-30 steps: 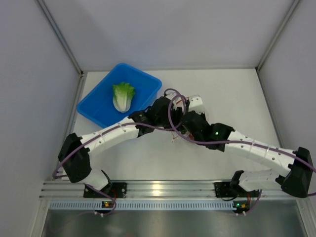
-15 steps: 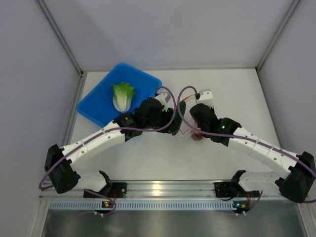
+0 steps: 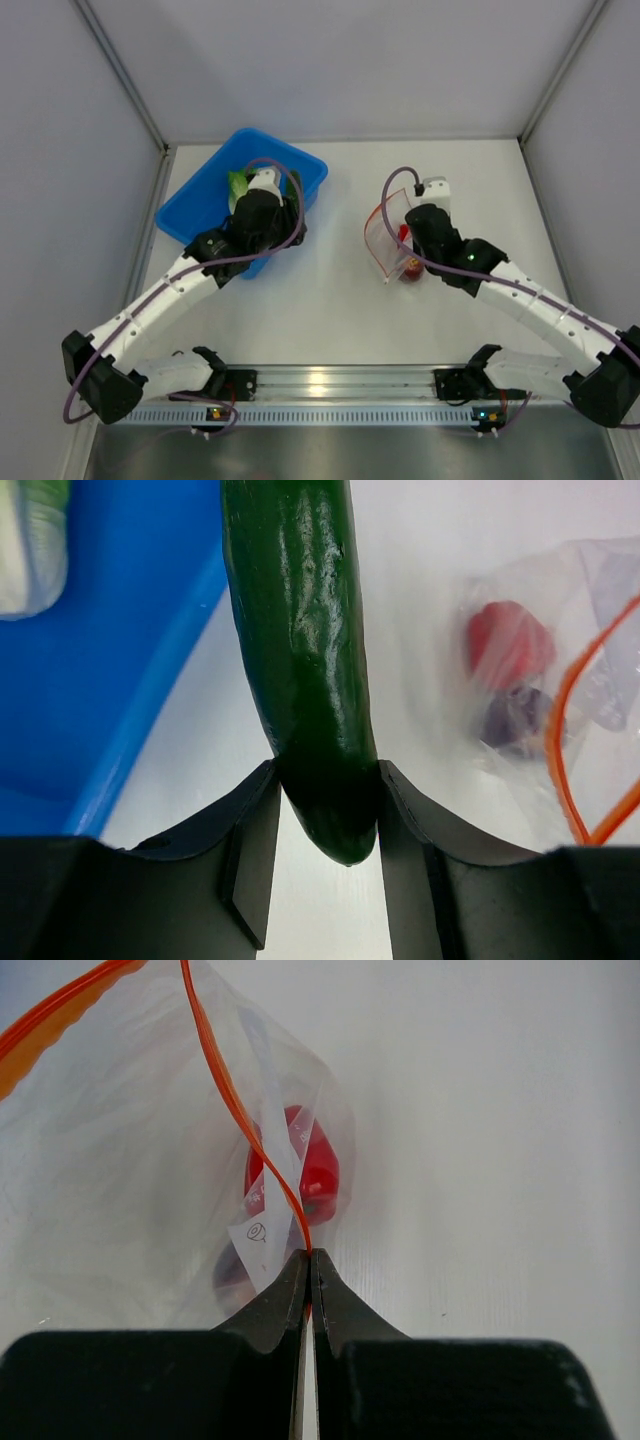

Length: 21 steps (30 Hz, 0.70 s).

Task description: Open the zip-top bag and remove the fake food

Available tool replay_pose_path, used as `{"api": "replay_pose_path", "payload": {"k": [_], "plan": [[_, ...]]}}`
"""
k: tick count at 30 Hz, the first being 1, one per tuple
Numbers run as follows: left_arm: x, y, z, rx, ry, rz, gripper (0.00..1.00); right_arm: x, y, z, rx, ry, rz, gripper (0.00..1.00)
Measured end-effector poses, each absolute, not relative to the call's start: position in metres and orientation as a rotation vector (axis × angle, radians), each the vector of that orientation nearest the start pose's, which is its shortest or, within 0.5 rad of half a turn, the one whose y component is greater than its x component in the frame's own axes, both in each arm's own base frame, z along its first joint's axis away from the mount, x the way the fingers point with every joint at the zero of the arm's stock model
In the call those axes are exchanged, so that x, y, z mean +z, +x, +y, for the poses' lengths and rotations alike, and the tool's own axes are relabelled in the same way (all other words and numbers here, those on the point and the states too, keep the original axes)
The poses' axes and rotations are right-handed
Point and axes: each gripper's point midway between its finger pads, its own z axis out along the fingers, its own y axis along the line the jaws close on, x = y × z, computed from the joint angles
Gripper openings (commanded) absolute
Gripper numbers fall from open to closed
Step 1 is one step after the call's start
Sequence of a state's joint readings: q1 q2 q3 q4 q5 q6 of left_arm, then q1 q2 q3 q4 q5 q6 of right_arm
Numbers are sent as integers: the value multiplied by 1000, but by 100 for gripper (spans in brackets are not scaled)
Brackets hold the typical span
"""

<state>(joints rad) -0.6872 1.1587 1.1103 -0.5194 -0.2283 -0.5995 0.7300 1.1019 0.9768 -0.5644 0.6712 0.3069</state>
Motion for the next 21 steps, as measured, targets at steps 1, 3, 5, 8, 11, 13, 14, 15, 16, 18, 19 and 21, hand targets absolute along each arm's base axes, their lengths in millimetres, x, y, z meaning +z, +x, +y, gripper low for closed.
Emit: {"api": "replay_pose_path", "payload": {"k": [1, 3, 5, 8, 11, 13, 14, 15, 16, 18, 19, 21], "plan": [[239, 288, -205, -494, -59, 2168, 0, 207, 285, 123, -140, -104, 2096, 0], [235, 297, -191, -456, -97, 2172, 0, 206, 284, 124, -125, -110, 2099, 0], [230, 310, -171, -405, -151, 2178, 0, 207, 283, 125, -110, -113, 2098, 0], [215, 330, -140, -321, -233, 2206, 0, 210, 282, 126, -93, -118, 2094, 0], [193, 346, -118, -253, -284, 2260, 9, 212, 281, 127, -81, -124, 2091, 0], [176, 356, -104, -212, -318, 2307, 19, 211, 280, 128, -71, -129, 2092, 0], [166, 361, -98, -189, -333, 2330, 27, 209, 279, 128, -65, -134, 2094, 0], [159, 365, -93, -169, -348, 2348, 33, 207, 278, 128, -64, -138, 2098, 0], [152, 368, -88, -152, -361, 2365, 38, 206, 277, 129, -57, -143, 2100, 0], [144, 372, -82, -131, -381, 2384, 39, 203, 275, 130, -43, -157, 2107, 0], [141, 374, -80, -123, -388, 2392, 42, 202, 274, 131, -36, -163, 2108, 0], [141, 375, -80, -121, -390, 2393, 47, 199, 273, 135, -12, -179, 2113, 0]]}}
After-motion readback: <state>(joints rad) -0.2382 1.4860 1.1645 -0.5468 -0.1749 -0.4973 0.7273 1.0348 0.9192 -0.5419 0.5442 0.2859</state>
